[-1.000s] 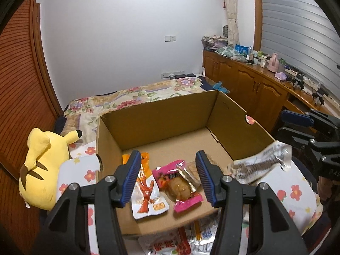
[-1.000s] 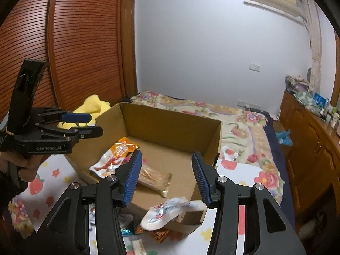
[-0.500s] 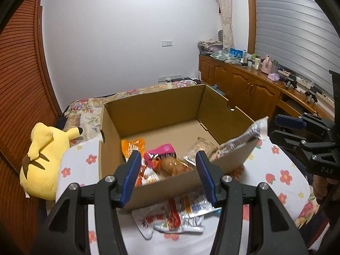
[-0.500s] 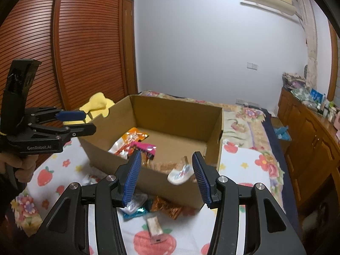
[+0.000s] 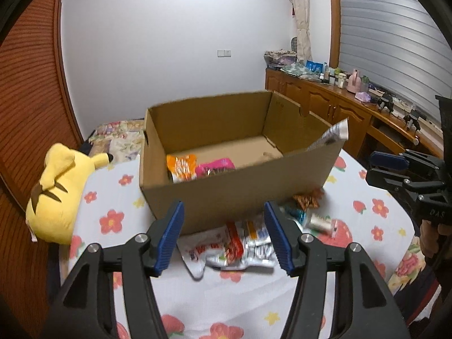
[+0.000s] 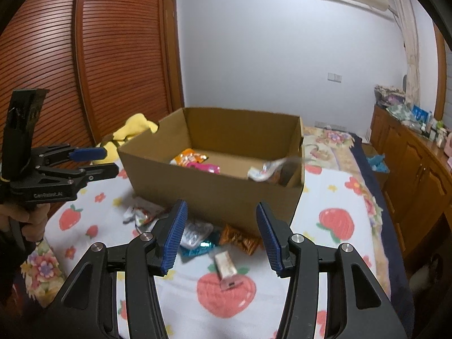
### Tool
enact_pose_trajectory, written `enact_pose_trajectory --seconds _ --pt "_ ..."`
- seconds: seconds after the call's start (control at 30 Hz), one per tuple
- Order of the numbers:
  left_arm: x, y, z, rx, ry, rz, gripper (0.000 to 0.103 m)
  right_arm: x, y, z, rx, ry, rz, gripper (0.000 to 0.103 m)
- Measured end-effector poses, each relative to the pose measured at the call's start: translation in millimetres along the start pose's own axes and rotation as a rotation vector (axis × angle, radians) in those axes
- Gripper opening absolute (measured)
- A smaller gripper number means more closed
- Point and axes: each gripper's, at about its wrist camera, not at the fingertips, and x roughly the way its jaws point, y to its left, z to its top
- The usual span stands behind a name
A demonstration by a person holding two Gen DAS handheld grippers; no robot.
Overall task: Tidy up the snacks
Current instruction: 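Move both grippers back to the remaining snacks and grasp a small white candy with the right gripper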
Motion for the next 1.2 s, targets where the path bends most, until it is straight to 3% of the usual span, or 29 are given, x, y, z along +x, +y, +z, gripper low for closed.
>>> enact_pose_trajectory --seconds 0.13,0.43,0.87,1.0,1.2 --pt "10.4 0.9 -24.4 0.017 0.021 0.030 0.062 11.8 -2.0 -16.7 0.011 0.040 0.000 0.052" --pt "40.5 7.3 -67.5 -0.019 0.096 0.001 0.062 58.8 -10.6 -51.1 0.025 0.176 0.010 0.049" --pt "53.4 20.6 -77.4 -0.074 0.110 -0.014 0.062 96.0 -17.5 -72.6 0.017 0.281 0.006 0.048" --pt "55.3 23.4 -73.0 -0.096 0.102 -0.021 0.068 95.9 -15.9 -74.6 -0.018 0.295 -0.023 0.034" --pt "64.3 26.8 -63.3 -0.116 0.109 -0.020 0.070 89.3 -17.9 -79.9 -0.019 0.280 -0.040 0.034"
